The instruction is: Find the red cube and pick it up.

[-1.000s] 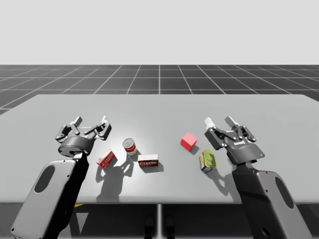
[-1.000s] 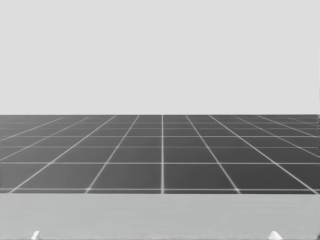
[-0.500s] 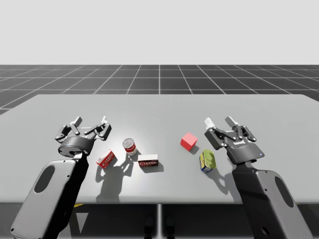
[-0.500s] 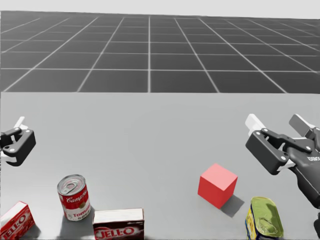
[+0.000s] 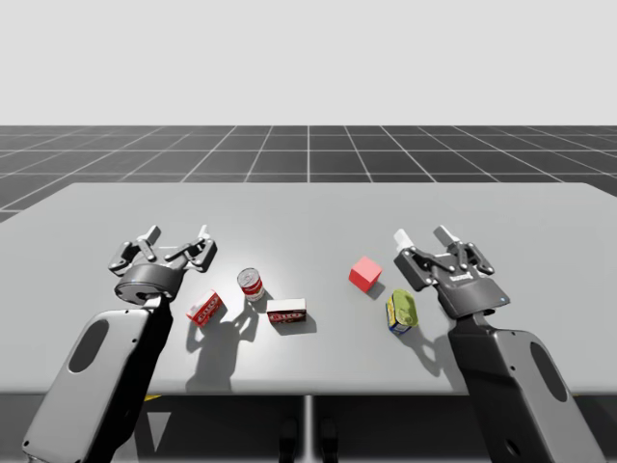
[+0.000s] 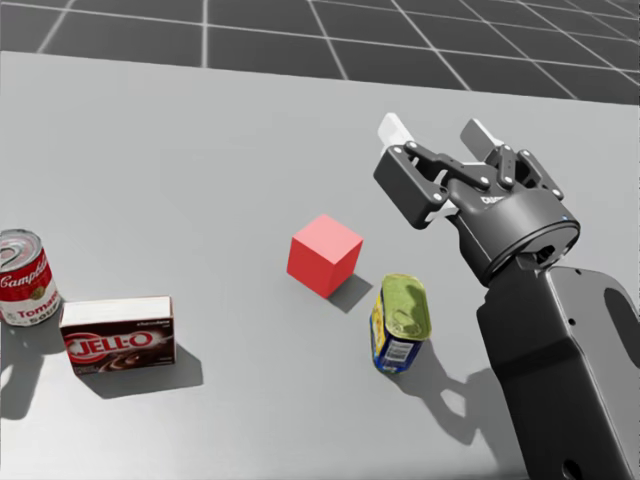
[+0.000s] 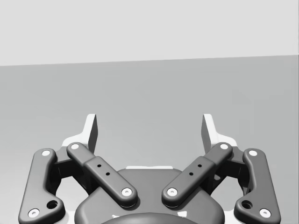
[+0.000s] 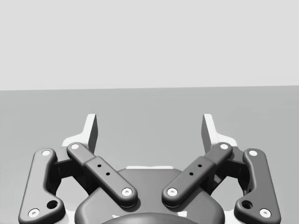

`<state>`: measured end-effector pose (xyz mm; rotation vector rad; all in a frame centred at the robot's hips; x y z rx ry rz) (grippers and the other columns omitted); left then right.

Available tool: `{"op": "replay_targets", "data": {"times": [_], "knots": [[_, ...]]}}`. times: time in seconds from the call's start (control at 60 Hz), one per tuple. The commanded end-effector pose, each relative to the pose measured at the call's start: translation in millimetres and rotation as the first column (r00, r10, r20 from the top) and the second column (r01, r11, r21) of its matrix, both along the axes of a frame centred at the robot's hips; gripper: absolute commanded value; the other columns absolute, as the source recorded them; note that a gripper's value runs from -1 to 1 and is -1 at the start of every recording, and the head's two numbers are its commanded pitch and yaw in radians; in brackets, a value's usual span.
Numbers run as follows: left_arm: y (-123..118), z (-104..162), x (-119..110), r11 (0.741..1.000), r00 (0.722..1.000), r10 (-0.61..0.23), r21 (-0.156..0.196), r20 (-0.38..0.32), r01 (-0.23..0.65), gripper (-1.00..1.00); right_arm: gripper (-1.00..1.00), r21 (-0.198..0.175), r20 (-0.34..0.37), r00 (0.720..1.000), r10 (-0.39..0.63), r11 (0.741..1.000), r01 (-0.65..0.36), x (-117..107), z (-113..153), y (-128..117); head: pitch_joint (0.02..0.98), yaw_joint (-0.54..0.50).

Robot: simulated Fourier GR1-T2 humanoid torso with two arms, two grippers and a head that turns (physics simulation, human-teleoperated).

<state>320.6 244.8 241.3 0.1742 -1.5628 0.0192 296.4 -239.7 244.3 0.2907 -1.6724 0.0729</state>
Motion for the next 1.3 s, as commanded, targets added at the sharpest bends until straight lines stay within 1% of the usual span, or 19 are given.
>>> {"op": "replay_targets", "data": {"times": [0.017,0.05,0.117,0.183,0.217,0.267,0.367,0.5,0.533,0.567,0.6,0.617,0.65,0.667,0.783,0.8,1.0,1.15,1.3], "knots": [[-2,0,1,1.000,1.000,-0.001,0.000,0.000,0.001,-1.00,-1.00,-0.004,-0.002,1.000,0.012,1.000,-0.012,-1,0,3,0.769,-0.24],[-2,0,1,1.000,1.000,0.000,-0.001,-0.001,0.000,-1.00,-1.00,0.016,-0.019,1.000,0.025,1.000,-0.025,-3,1,5,0.768,-0.24],[-2,-1,1,1.000,1.000,0.002,-0.003,-0.003,-0.002,-1.00,-1.00,0.017,-0.032,0.999,0.034,0.999,-0.033,-6,-1,10,0.766,-0.24],[-2,-1,1,1.000,1.000,0.004,-0.004,-0.006,-0.004,-1.00,-1.00,0.044,-0.074,0.997,0.015,0.999,-0.011,-13,-2,19,0.763,-0.24],[-2,-1,1,1.000,1.000,0.004,-0.005,-0.007,-0.004,-1.00,-1.00,0.038,-0.081,0.997,-0.009,0.999,0.012,-15,-4,23,0.762,-0.24],[-3,-1,1,1.000,1.000,0.004,-0.004,-0.008,-0.004,-1.00,-1.00,0.045,-0.108,0.990,-0.093,0.994,0.099,-22,-9,35,0.761,-0.24],[-3,-1,1,1.000,1.000,0.001,-0.004,-0.008,-0.001,-1.00,-1.00,0.044,-0.108,0.982,-0.158,0.986,0.163,-33,-15,55,0.761,-0.25],[-3,-1,1,1.000,1.000,-0.001,-0.004,-0.010,0.000,-1.00,-1.00,0.089,-0.115,0.975,-0.189,0.976,0.199,-48,-19,81,0.759,-0.25],[-3,-1,1,1.000,1.000,-0.001,-0.003,-0.011,0.001,-1.00,-1.00,0.087,-0.111,0.972,-0.209,0.972,0.219,-50,-21,86,0.760,-0.25],[-3,-1,1,1.000,1.000,-0.002,-0.004,-0.012,0.002,-1.00,-1.00,0.114,-0.100,0.962,-0.253,0.958,0.264,-53,-25,94,0.760,-0.25],[-3,-1,1,1.000,1.000,-0.003,-0.003,-0.013,0.003,-1.00,-1.00,0.185,-0.130,0.952,-0.278,0.936,0.299,-56,-29,105,0.761,-0.25],[-3,-1,1,1.000,1.000,-0.003,-0.003,-0.013,0.003,-1.00,-1.00,0.191,-0.138,0.949,-0.282,0.933,0.305,-57,-31,108,0.762,-0.25],[-3,-1,1,1.000,1.000,-0.003,-0.003,-0.013,0.003,-1.00,-1.00,0.176,-0.144,0.948,-0.283,0.936,0.306,-59,-33,112,0.762,-0.26],[-3,-1,1,1.000,1.000,-0.004,-0.003,-0.013,0.004,-1.00,-1.00,0.144,-0.140,0.947,-0.290,0.940,0.309,-61,-38,117,0.762,-0.26],[-2,-1,1,1.000,1.000,-0.005,-0.003,-0.013,0.005,-1.00,-1.00,0.126,-0.179,0.930,-0.321,0.930,0.345,-66,-49,130,0.762,-0.26],[-2,-1,1,1.000,1.000,-0.005,-0.004,-0.013,0.005,-1.00,-1.00,0.114,-0.181,0.926,-0.332,0.928,0.355,-67,-54,134,0.762,-0.25],[-2,-1,1,1.000,1.000,-0.008,-0.005,-0.014,0.007,-1.00,-1.00,0.062,-0.250,0.884,-0.394,0.905,0.421,-70,-76,149,0.765,-0.25],[-2,-1,1,1.000,1.000,-0.009,-0.005,-0.014,0.009,-1.00,-1.00,0.020,-0.304,0.857,-0.415,0.897,0.442,-70,-91,156,0.768,-0.25],[-2,-1,1,1.000,1.000,-0.010,-0.005,-0.014,0.010,-1.00,-1.00,-0.021,-0.315,0.832,-0.457,0.880,0.475,-59,-105,153,0.770,-0.25]]}}
